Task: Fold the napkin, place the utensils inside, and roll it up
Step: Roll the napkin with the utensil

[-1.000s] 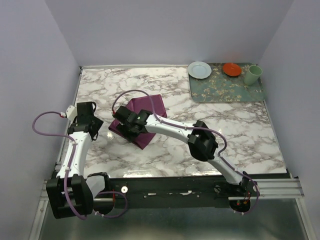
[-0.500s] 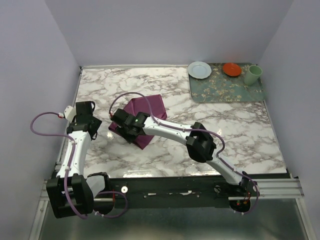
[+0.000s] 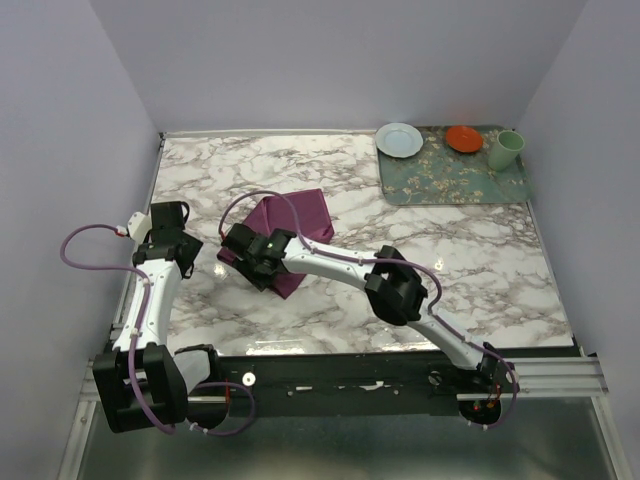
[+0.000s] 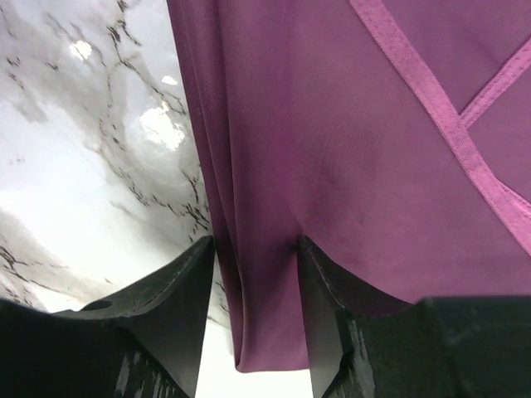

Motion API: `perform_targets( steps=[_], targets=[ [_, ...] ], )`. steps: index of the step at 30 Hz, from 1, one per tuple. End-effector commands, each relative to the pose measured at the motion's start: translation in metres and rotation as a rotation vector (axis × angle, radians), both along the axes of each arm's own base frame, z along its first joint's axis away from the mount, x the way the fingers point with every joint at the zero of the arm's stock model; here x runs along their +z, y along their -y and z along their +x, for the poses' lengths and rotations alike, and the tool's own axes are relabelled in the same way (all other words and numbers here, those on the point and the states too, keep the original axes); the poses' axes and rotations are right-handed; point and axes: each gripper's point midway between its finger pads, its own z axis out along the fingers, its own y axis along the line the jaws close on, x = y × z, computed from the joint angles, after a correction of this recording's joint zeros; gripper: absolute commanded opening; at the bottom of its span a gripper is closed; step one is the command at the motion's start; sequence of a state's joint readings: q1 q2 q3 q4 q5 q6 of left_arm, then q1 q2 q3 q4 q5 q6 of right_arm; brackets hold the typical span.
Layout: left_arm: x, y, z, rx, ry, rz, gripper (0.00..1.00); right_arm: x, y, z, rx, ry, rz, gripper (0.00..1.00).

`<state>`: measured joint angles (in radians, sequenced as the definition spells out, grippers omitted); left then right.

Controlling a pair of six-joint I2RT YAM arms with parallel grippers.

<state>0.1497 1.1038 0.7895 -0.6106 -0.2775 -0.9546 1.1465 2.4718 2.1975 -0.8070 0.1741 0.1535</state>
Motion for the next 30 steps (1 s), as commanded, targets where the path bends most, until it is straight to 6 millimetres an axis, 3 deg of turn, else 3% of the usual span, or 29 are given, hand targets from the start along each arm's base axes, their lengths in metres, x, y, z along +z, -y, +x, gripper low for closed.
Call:
perform_targets(
  steps=[1,7,14,21,30],
  targets=[
    [0.007,-0.004,0.003,0.023,0.015,0.003,0.51,-0.031,-0.001,-0.009,0.033,-0.002,-0.053,0.54],
    [0.005,-0.004,0.003,0.024,0.012,-0.002,0.51,-0.045,0.007,-0.011,0.026,-0.003,-0.093,0.55],
    [0.006,-0.003,0.002,0.026,0.019,-0.008,0.52,-0.072,0.033,-0.008,0.0,0.031,-0.217,0.49],
    [0.003,-0.001,0.002,0.027,0.017,-0.024,0.52,-0.066,0.047,0.004,-0.02,0.138,-0.305,0.49],
    [0.0,0.0,0.003,0.019,0.01,-0.029,0.52,-0.064,0.048,-0.004,0.008,0.276,-0.388,0.52]
  ],
)
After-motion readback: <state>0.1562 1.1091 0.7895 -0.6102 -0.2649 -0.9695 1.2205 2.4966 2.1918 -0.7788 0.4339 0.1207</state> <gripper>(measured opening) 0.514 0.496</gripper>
